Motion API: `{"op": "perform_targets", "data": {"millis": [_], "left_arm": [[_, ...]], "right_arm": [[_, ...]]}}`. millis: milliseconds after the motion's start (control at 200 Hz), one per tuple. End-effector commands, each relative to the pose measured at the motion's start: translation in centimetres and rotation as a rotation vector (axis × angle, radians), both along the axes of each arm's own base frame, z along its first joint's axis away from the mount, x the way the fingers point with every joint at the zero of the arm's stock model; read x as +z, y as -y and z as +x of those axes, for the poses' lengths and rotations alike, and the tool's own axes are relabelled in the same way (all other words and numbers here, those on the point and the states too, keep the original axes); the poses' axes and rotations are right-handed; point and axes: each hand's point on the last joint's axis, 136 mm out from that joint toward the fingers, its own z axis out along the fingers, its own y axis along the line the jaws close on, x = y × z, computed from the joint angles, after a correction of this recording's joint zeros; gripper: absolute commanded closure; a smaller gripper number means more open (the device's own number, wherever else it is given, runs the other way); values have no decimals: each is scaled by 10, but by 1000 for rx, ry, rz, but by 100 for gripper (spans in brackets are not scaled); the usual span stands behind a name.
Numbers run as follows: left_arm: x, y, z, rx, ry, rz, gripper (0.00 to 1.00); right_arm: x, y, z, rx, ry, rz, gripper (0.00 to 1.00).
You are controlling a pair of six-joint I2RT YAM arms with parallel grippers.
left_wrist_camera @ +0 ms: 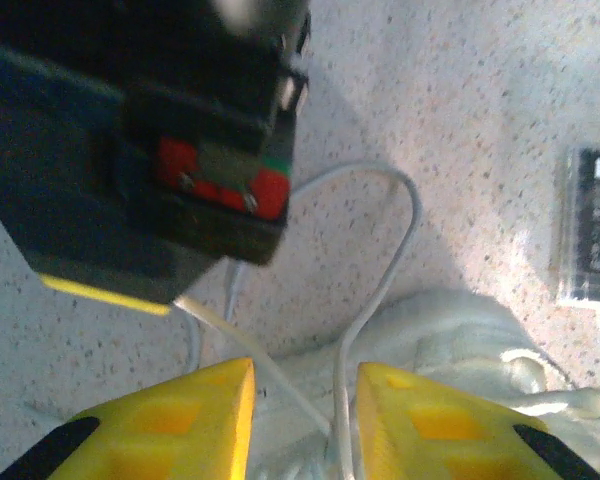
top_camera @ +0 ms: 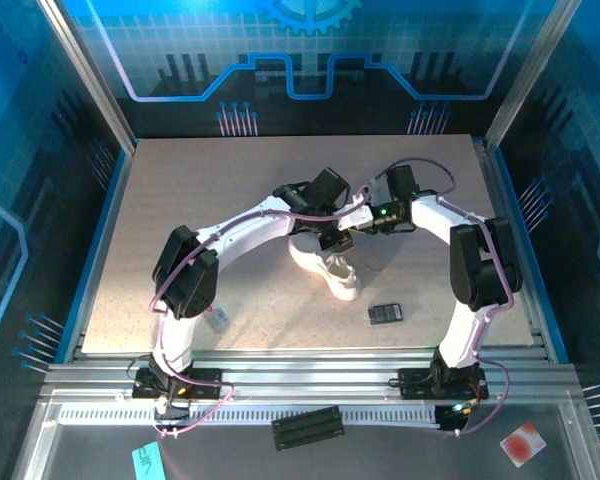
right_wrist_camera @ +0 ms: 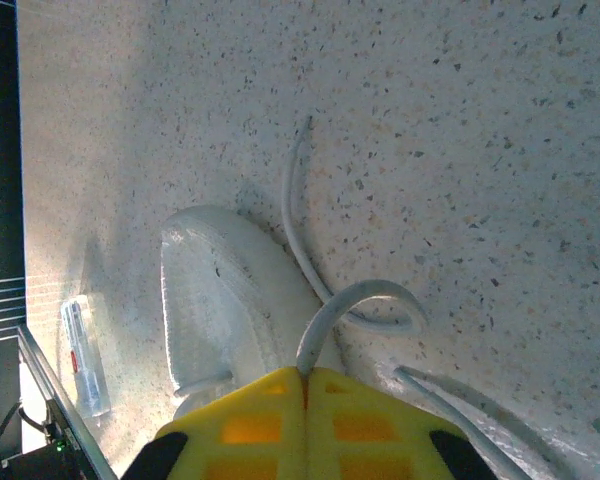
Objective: Tie the shoes
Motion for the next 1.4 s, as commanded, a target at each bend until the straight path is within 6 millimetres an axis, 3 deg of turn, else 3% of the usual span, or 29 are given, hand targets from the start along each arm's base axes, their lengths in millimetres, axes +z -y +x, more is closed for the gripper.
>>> {"op": "perform_targets", "data": {"millis": [0,285,515,605,756,996,1391], "left_arm": [[-13,-15,-4,18,-20,91,65],[-35,-17,-14,3,-102,126,64],[-40,-12,-23,-20,-149,96,61],[-44,-15,-24,-16,-157,111,70],[-34,-13,-22,-5,-135,91,100],[-15,-13,-16,21,-90,9,100],[-4,-14,-14,55,-110,-80,100]], "right_arm": [[10,-2,11,1,20,34,100],[5,0,10,-3,8,27,100],[2,1,10,-8,0,20,100],[2,2,10,-7,3,18,100],[4,3,8,-5,11,13,100],[8,-1,-4,24,41,55,100],[9,0,-27,62,79,65,100]]}}
